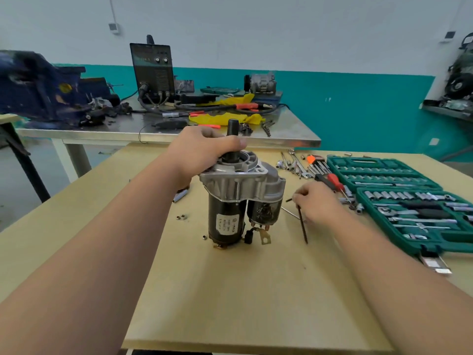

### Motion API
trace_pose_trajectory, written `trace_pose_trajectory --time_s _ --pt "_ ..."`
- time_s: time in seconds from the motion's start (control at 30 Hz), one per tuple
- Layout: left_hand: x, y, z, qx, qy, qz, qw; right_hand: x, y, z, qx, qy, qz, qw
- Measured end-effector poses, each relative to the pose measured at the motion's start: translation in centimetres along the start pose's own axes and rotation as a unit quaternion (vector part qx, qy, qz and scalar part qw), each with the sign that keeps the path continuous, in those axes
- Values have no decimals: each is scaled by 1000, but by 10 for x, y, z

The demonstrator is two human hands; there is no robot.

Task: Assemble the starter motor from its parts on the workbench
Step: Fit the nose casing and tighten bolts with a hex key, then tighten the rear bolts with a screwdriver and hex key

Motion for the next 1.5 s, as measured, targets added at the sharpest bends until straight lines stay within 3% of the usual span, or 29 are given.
trace_pose_trajectory --time_s 0.1,0.13,0.2,0.23,0.27,0.33,0.43,0.57,0.67,0.7,0.8,0.97,1.1,1.2,1.27,1.33,1.43,1.5 --pt "-1 -6 4 28 -15 -17 999 1 -10 -7 90 -5 38 995" --pt "-3 -10 5 40 -23 -20 999 6 -17 -6 72 -11 69 995" --pt "-9 -17 8 68 -41 -26 997 23 -36 -2 -91 -78 117 986" --pt "-11 -20 8 78 -52 -33 995 36 -47 -1 -191 -142 126 963" --pt "-12 -22 9 84 -62 -40 994 47 -56 -2 -238 -199 138 941" --pt "-13 -24 8 90 -75 -50 992 65 -66 -11 -229 -257 173 923" --pt "-14 -26 9 103 -74 -62 990 71 -68 -25 -267 -200 208 919" --pt "-11 -49 2 252 -71 85 961 77 -64 -28 -265 -118 250 924" --pt "3 -75 -3 324 -137 154 923 90 -75 -18 -172 -95 339 920" --pt "8 -81 -5 335 -167 168 912 95 -79 -15 -101 -74 409 904" --pt "21 -87 -7 314 -258 179 896 103 -79 -10 73 -7 598 798" --pt "25 -87 -7 311 -346 139 874 107 -85 8 159 14 667 728" --pt "33 -68 -31 347 -412 140 831 106 -99 19 229 36 739 633" --pt "31 -58 -48 406 -371 89 830 96 -101 25 265 60 761 589" --pt "29 -60 -52 415 -295 43 860 85 -97 25 289 74 724 623" --pt "28 -64 -53 389 -194 18 900 77 -91 23 261 100 642 714" --pt "30 -66 -49 357 -44 -4 933 75 -89 17 -16 24 452 891" --pt "30 -64 -45 322 13 -30 946 77 -86 6 -210 -94 330 916"
Point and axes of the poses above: each hand's wrist, its own x-axis away from the middle knuckle, its own z-axis out of the back of the hand, y = z × x, the point moved 2 cm from there along -x, towards the middle knuckle, and after that the axes turned 13 degrees about -x, right-handed, at the moved point
